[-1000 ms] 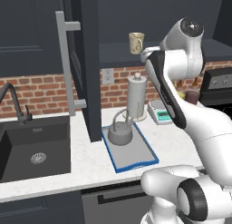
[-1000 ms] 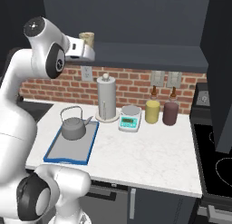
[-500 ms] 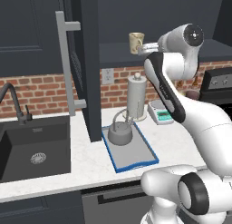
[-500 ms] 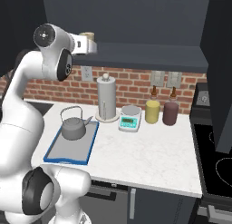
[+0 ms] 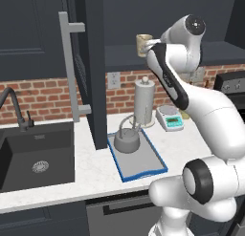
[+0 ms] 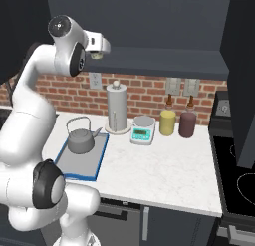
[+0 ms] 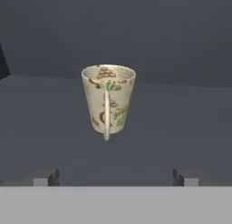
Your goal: Pick the kettle from the counter and place it on the tray. Then pick the mug from the cabinet and place it on the tray. Then close the cabinet doors.
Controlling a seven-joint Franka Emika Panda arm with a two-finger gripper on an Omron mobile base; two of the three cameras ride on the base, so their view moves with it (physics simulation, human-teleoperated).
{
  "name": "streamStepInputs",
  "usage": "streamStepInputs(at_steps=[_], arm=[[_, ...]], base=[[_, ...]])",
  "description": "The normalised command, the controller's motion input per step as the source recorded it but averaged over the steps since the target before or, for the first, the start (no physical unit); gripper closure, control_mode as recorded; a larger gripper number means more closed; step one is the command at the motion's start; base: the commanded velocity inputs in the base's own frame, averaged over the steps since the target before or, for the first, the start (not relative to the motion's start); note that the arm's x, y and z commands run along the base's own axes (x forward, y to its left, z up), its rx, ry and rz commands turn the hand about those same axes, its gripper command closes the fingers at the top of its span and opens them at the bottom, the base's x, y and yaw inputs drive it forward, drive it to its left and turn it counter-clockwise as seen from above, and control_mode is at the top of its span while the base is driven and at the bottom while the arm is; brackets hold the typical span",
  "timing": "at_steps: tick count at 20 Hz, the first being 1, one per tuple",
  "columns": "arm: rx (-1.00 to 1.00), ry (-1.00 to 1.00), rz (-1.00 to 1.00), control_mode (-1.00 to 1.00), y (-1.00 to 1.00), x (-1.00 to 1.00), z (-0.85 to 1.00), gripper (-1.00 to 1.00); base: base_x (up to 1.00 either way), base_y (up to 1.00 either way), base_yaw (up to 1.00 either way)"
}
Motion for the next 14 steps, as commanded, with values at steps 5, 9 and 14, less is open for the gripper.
streamStepInputs(at_steps=[5, 9, 14], arm=[[0.0, 0.03, 0.01, -1.0, 0.22, 0.34, -0.04, -1.0], [-0.02, 0.0, 0.0, -1.0, 0.15, 0.27, -0.2, -1.0], [-0.12, 0.0, 0.0, -1.0, 0.02, 0.27, -0.2, -1.0]], base=[[0.0, 0.0, 0.0], [0.0, 0.0, 0.0], [0.0, 0.0, 0.0]])
